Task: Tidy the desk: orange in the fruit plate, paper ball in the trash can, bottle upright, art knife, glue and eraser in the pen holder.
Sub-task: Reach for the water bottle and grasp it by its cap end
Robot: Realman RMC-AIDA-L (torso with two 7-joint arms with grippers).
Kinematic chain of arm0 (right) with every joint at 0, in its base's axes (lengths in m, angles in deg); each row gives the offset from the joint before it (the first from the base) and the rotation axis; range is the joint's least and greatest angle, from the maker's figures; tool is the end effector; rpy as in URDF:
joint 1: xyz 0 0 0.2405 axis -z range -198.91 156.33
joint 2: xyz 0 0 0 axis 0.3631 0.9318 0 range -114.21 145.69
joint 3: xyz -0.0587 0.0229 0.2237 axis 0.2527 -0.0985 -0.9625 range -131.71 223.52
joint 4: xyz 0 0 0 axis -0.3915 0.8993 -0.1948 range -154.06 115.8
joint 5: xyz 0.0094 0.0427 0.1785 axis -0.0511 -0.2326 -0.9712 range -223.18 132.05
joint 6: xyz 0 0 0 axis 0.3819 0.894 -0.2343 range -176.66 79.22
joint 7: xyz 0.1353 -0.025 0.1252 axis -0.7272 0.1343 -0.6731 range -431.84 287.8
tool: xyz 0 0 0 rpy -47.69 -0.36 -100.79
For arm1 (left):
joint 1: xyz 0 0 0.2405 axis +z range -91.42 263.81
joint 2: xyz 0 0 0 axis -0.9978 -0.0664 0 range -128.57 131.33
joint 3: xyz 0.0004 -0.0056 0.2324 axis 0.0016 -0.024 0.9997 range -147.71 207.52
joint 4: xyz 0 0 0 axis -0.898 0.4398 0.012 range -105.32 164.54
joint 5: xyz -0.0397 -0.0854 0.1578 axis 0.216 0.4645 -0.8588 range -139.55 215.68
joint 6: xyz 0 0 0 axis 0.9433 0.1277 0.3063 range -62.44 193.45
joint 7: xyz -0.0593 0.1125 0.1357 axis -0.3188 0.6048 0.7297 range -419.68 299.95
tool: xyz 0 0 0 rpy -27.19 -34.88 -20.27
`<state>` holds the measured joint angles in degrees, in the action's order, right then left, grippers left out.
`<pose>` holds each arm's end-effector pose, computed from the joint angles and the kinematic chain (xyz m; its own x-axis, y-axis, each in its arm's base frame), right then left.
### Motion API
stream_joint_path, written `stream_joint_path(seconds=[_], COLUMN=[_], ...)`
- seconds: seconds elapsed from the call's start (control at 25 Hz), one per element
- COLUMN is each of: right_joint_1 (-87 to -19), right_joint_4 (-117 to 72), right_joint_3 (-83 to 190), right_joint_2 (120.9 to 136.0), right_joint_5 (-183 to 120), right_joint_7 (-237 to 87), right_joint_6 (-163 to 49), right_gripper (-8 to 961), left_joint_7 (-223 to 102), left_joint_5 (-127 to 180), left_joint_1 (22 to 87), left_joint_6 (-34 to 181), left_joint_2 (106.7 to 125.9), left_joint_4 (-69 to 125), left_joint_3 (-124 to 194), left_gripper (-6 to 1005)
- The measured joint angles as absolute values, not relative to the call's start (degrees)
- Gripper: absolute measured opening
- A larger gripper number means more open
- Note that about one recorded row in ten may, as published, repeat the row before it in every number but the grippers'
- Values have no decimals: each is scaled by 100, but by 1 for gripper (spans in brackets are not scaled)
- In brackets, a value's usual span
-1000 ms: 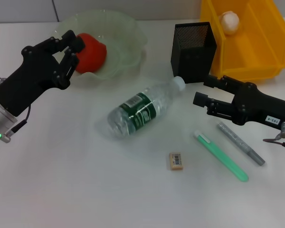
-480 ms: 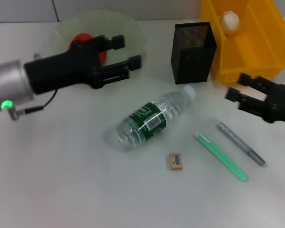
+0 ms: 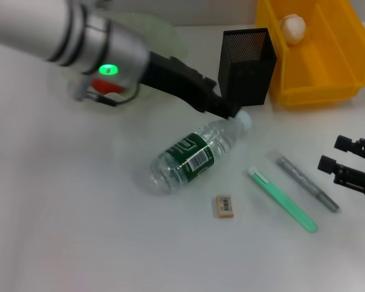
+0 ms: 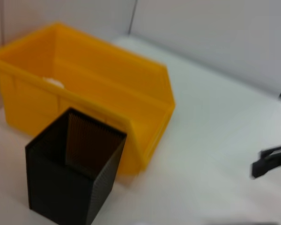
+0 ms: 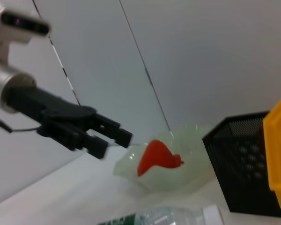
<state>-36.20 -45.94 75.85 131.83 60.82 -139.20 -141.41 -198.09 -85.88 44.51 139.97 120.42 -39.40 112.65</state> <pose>0.2880 0.2532 0.0043 0.6052 -0.3761 -0.7016 -0.6833 -0.6976 -0.2156 -0.0895 0.3470 -0.0671 0.8862 0.4529 0.0975 0.4632 -0.8660 -0.1883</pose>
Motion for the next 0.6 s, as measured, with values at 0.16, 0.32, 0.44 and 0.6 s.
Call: stream_joint_path(seconds=[0.16, 0.32, 0.44, 0.6], right_joint_1=[-3551, -3558, -3578, -3596], right_joint_4=[-4558, -4526, -4495, -4488], right_joint_3=[7582, 7580, 7579, 7579], right_joint_2=[13229, 13245, 13247, 13256], right_joint_5=[6087, 6088, 6085, 6074], right_joint_7=[-13760, -13735, -13728, -13726], right_joint_6=[-14103, -14101, -14100, -14100], right_gripper=[788, 789, 789, 789], left_joint_7=[-20195, -21005, -21246, -21271], left_joint_5=[-8895, -9700, -10048, -10084], left_joint_1=[4237, 4032, 4057, 4061], left_joint_6=[13736, 12870, 12434, 12358], left_joint_2=[12051, 12054, 12055, 12056], left_joint_4=[-3877, -3763, -3489, -3394], left_joint_3=[11687, 12571, 12705, 12704], left_gripper=[723, 722, 723, 724])
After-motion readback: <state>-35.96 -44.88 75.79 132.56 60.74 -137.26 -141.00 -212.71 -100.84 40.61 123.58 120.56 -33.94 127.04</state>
